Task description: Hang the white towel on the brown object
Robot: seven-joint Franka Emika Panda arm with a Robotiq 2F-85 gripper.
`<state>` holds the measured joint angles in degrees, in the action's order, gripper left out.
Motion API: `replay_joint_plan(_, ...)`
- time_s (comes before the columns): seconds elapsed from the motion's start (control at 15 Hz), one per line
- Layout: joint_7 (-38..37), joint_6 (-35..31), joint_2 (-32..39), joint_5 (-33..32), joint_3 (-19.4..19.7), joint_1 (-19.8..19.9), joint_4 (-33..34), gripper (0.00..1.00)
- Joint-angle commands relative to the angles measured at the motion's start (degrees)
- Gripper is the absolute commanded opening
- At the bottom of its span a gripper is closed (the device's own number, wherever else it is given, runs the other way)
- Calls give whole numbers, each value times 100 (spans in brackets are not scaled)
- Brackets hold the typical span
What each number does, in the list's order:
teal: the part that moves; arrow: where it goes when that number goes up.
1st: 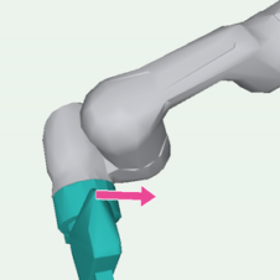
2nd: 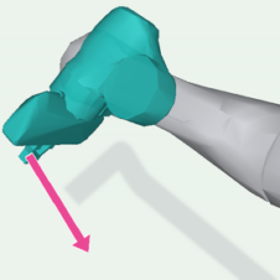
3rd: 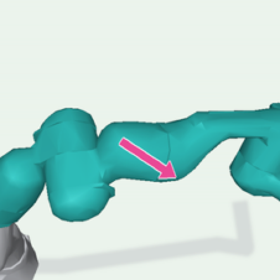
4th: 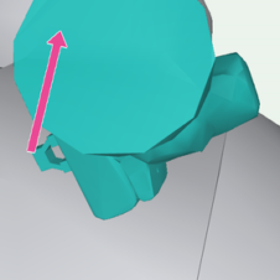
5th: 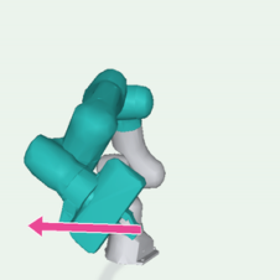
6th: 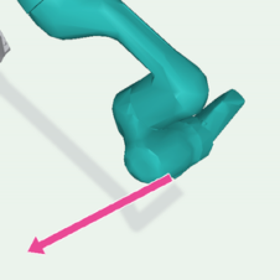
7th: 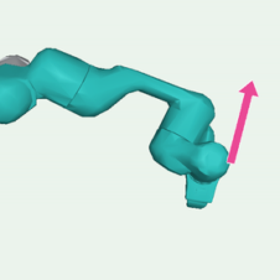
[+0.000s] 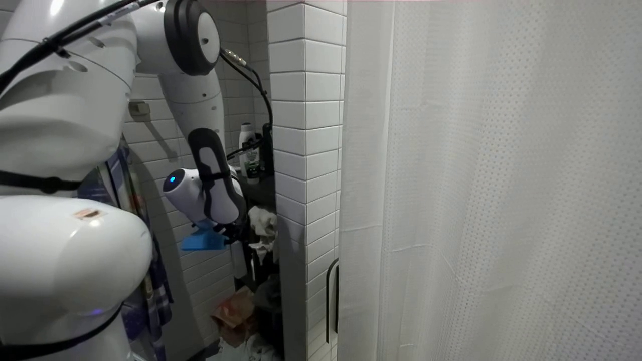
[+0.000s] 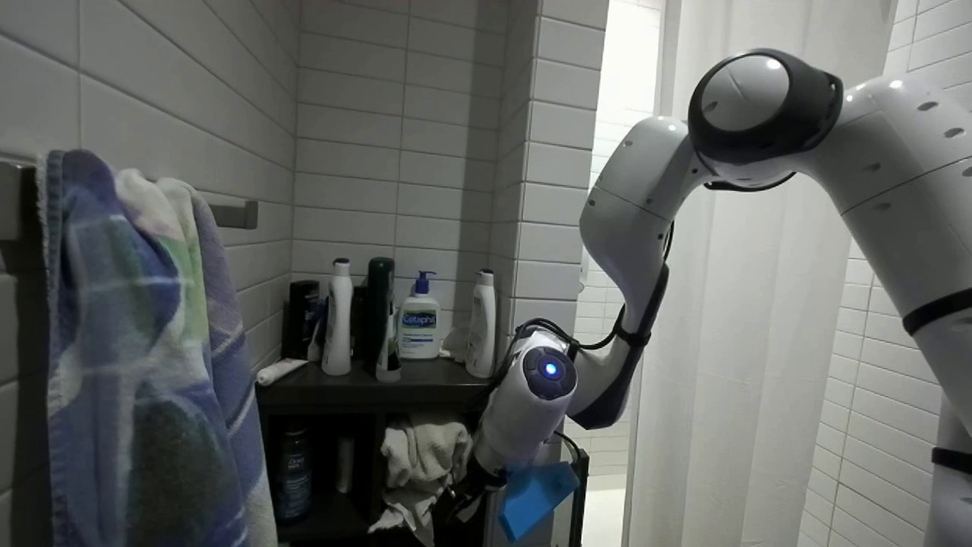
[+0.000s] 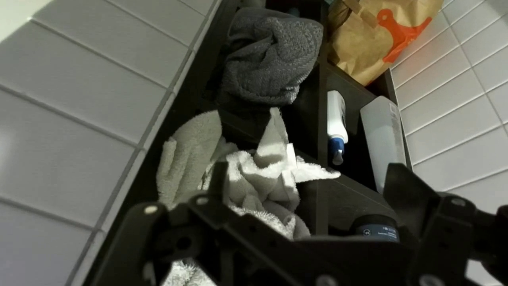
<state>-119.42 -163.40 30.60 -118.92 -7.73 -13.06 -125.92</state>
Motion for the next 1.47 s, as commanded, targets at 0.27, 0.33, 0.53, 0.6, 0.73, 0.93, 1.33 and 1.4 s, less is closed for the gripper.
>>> replay_joint_plan(0.27,-1752,501,458,-1878,-441,319,559,100)
replay_joint_plan(0.33,-1901,586,488,-2052,-464,349,574,100)
replay_joint_plan(0.53,-1873,1046,592,-2297,-934,870,534,100)
replay_joint_plan(0.6,-1901,1186,614,-2344,-1016,958,533,100)
replay_joint_plan(0.73,-1964,1413,596,-2401,-1148,1113,507,100)
replay_joint_plan(0.93,-2015,1574,566,-2418,-1256,1231,517,100)
replay_joint_plan(1.33,-1912,1612,613,-2267,-1322,1179,675,100)
replay_joint_plan(1.4,-1866,1621,634,-2247,-1314,1159,718,100)
